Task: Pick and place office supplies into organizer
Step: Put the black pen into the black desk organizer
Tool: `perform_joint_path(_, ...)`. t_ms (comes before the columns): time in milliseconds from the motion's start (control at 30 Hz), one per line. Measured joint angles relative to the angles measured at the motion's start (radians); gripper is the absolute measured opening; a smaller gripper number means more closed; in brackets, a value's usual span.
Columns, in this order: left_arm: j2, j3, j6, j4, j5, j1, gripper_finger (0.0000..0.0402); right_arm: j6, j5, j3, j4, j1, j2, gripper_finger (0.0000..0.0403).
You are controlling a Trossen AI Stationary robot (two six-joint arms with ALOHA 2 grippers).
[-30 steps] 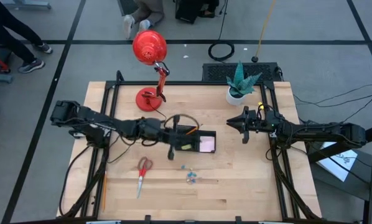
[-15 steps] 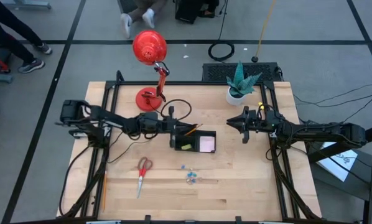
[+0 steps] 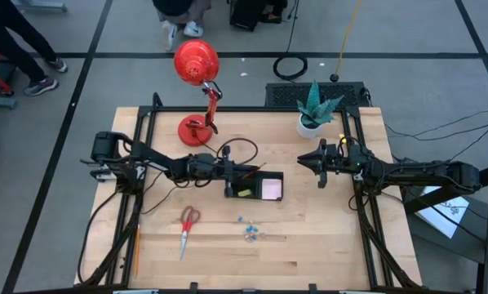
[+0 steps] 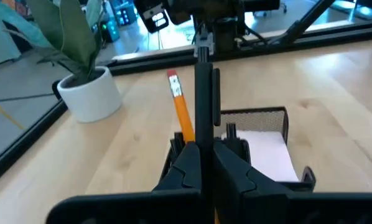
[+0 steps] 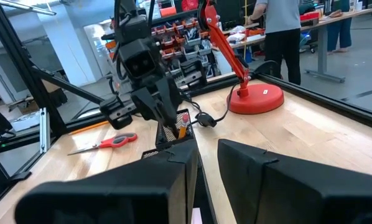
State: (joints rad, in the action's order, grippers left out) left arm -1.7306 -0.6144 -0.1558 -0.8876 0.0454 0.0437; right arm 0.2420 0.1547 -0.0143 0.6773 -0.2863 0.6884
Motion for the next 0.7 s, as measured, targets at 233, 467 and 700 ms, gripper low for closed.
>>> perform_joint_path(233, 0.000, 0.000, 0.001, 0.024, 0.008, 0.001, 0.0016, 0.000, 0.000, 0.000, 0.000, 0.000, 0.000, 0.0059)
perform_joint_path(467, 0.000, -0.001, 0.013, 0.033, 0.008, 0.003, 0.0044, 0.000, 0.001, 0.000, 0.000, 0.000, 0.000, 0.0059)
perform_joint_path(700, 0.000, -0.001, 0.030, 0.024, 0.008, 0.003, 0.0121, 0.000, 0.001, 0.000, 0.000, 0.000, 0.000, 0.0059)
